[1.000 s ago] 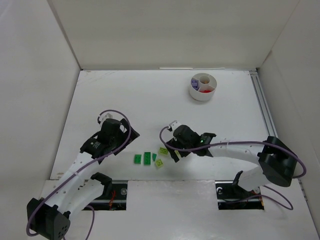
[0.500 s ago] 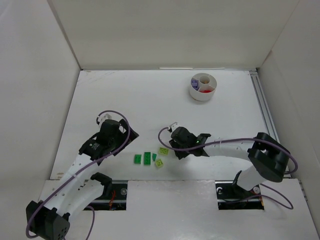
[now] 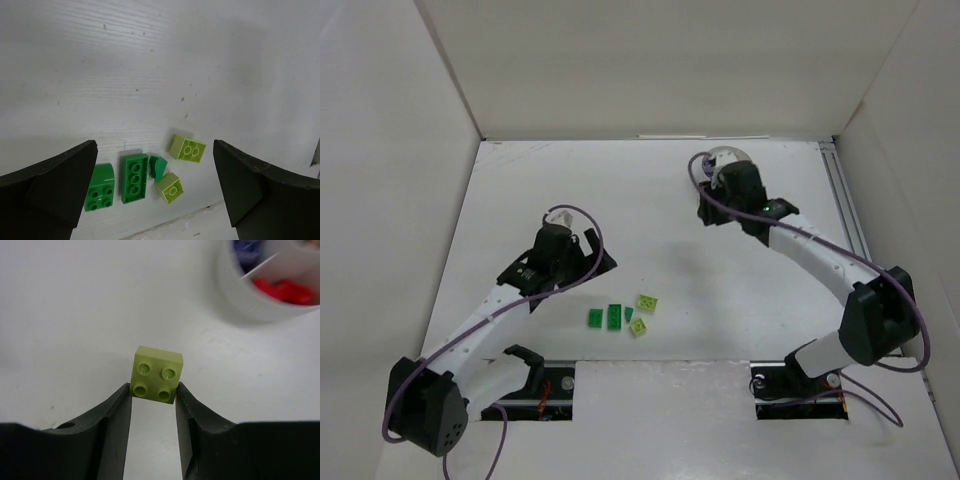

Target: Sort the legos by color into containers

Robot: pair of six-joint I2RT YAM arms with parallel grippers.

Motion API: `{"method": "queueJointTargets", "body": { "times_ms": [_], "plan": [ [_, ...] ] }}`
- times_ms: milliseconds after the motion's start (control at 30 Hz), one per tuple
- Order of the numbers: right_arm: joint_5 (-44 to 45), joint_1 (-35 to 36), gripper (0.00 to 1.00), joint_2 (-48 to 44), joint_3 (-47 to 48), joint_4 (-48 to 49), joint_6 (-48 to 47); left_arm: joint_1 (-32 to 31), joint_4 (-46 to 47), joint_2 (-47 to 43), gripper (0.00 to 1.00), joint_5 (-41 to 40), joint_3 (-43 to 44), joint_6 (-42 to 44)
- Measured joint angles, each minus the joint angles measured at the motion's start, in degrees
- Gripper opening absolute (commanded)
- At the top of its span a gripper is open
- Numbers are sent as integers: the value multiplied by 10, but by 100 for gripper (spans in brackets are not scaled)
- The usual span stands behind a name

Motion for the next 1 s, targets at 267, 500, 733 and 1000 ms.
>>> {"method": "queueJointTargets", "body": {
  "times_ms": [267,500,733,1000],
  "plan": [
    [-40,-208,24,89,183,-4,-40,-52,47,198,100,46,110,115],
    [-60,-267,27,246,329,-38,-61,-121,49,278,100,50,180,199],
    [-91,-269,33,352,416,-73,-69,-147,34,278,100,50,192,234],
    [-100,-267,52,368,424,-85,-68,-196,5,294,100,24,192,241]
  ]
}}
